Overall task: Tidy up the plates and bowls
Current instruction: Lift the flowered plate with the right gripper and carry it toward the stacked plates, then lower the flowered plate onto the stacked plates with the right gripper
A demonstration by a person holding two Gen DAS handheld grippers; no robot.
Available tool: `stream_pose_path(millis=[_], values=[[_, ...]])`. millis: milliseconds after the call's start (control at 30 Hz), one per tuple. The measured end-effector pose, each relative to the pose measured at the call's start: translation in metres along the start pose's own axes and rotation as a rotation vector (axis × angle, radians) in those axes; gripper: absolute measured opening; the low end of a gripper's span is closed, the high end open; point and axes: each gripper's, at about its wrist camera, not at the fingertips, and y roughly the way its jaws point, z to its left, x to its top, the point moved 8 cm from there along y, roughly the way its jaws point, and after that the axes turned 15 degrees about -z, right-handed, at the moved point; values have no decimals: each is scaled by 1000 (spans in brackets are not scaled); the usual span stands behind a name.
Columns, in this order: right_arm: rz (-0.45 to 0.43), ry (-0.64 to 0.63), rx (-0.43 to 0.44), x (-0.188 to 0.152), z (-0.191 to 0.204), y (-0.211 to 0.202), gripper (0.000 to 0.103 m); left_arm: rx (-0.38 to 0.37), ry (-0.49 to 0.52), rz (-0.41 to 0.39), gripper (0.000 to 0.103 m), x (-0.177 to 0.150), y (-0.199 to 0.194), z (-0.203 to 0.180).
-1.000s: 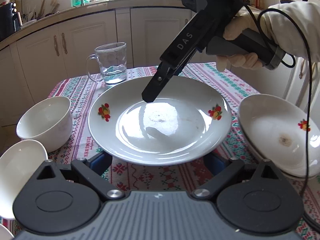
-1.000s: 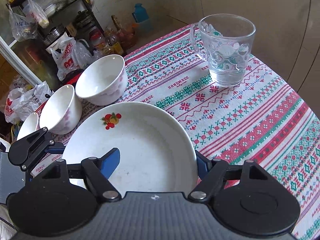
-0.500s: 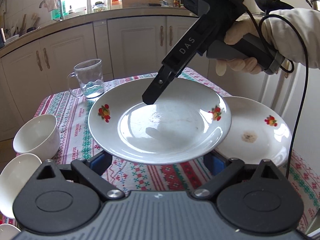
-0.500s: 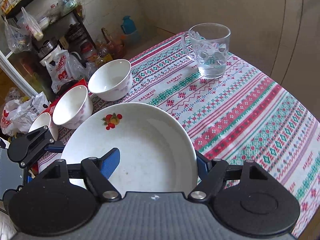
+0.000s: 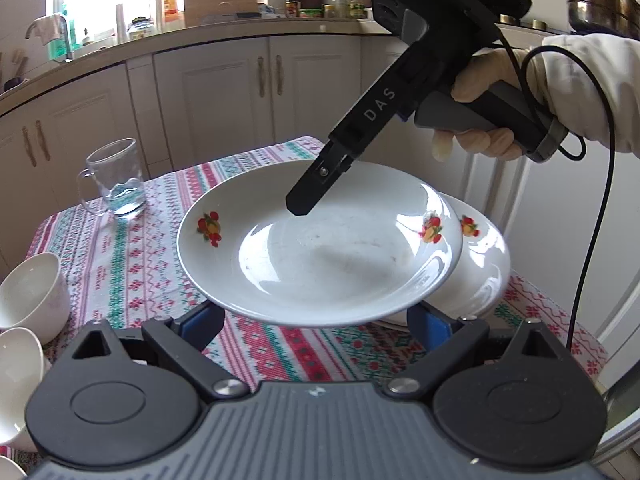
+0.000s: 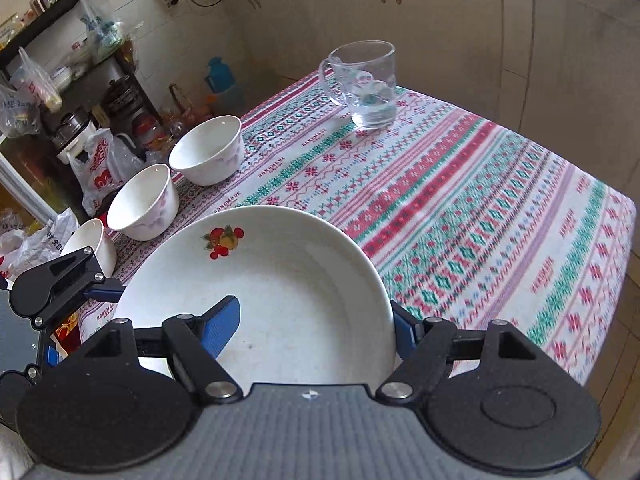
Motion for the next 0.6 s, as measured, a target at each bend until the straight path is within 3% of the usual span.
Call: stream_pose_path(millis=[600], values=[[-49,101,-77,-52,-17,-39,82,-91,45,21,97,-4,0,-35]])
